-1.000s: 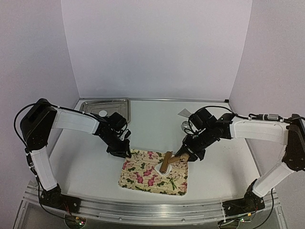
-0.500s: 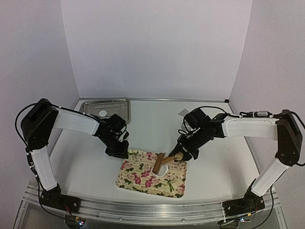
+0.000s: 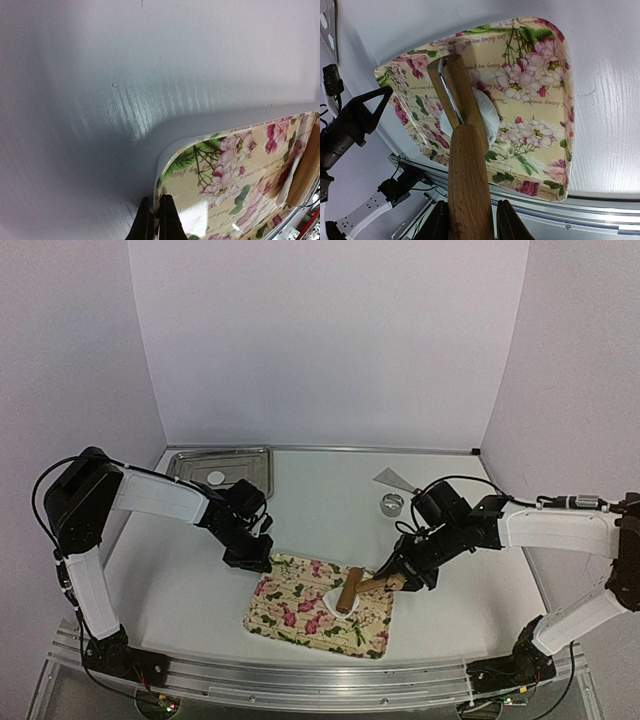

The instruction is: Roll out the dumpling wrappers from the dough

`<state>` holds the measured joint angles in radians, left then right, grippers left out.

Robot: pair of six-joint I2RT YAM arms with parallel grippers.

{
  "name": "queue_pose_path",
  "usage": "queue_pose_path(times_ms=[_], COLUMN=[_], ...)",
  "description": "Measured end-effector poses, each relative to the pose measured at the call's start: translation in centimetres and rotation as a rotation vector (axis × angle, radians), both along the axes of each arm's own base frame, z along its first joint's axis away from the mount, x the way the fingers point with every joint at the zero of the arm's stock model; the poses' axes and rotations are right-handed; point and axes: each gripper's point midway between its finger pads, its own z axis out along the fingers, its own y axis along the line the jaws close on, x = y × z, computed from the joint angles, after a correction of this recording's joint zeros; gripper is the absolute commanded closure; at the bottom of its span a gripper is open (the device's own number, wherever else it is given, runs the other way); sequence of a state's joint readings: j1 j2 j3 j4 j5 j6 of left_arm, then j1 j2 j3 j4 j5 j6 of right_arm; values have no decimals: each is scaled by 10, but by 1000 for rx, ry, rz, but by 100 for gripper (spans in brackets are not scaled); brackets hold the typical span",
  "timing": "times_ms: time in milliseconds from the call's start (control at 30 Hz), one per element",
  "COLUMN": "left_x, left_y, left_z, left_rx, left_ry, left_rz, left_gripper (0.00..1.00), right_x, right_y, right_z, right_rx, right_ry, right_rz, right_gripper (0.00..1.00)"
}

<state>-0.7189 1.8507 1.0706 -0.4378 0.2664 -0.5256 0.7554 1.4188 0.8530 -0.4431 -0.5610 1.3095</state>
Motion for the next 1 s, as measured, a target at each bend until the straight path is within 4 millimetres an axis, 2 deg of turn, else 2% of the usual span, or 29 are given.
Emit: queue_pose_path(times_ms=[200,433,1000], left_x=[0,0,0], left_y=[0,0,1], left_z=[0,0,0], left_rx=[-1,-14,-23], left_ry=[0,-12,-19], left_rz=[0,4,8], left_gripper=[100,100,100], right_x=[1,-9,-16], right_y=[2,-10,-17], right_z=[-1,-3,-11], right_rx=[-3,6,22], right_ry=[5,-12,-10], right_rz=[3,-10,-41], right_gripper=[100,100,100])
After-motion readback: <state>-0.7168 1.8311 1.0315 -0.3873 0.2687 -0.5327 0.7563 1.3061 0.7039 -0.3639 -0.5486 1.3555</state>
